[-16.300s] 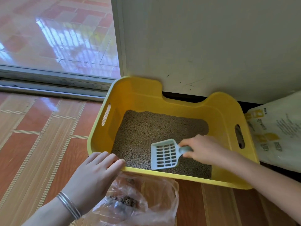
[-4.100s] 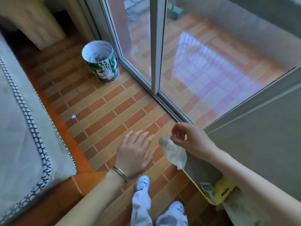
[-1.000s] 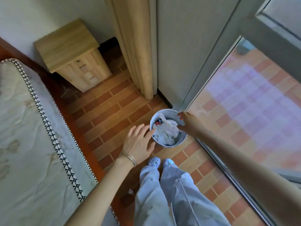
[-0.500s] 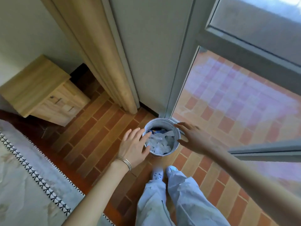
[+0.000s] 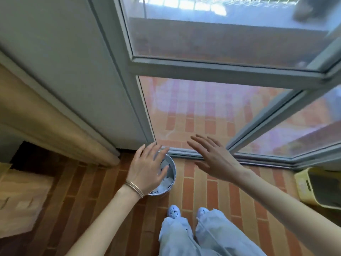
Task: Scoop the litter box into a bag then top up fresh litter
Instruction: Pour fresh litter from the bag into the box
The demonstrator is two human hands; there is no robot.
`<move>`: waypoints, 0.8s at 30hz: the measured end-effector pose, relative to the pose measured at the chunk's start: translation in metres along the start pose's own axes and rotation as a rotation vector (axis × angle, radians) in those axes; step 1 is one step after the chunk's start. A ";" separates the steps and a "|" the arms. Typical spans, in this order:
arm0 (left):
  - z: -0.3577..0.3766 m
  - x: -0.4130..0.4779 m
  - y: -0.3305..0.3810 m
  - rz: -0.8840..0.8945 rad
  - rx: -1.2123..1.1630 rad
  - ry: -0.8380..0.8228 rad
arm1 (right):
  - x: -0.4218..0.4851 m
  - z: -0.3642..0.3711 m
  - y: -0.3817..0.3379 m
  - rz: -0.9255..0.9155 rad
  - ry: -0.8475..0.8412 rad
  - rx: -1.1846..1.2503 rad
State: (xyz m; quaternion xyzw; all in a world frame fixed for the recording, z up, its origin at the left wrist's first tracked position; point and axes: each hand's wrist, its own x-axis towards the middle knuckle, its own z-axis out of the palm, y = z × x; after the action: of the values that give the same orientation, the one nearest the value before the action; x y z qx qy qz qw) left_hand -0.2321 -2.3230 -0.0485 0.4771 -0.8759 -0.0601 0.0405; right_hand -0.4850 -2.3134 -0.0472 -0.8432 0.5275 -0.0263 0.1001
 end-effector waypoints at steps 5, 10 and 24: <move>0.003 0.043 0.054 0.218 0.003 -0.049 | -0.071 -0.007 0.030 0.228 0.061 0.006; 0.012 0.078 0.134 0.477 0.003 -0.047 | -0.162 -0.006 0.058 0.429 0.062 0.007; 0.063 0.085 0.464 0.948 -0.001 -0.217 | -0.475 -0.004 0.112 0.949 0.121 0.123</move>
State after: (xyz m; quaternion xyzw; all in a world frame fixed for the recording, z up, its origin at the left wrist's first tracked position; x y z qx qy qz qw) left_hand -0.6717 -2.1411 -0.0428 0.0167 -0.9959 -0.0848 -0.0281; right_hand -0.7940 -1.9364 -0.0367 -0.4989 0.8564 -0.0581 0.1199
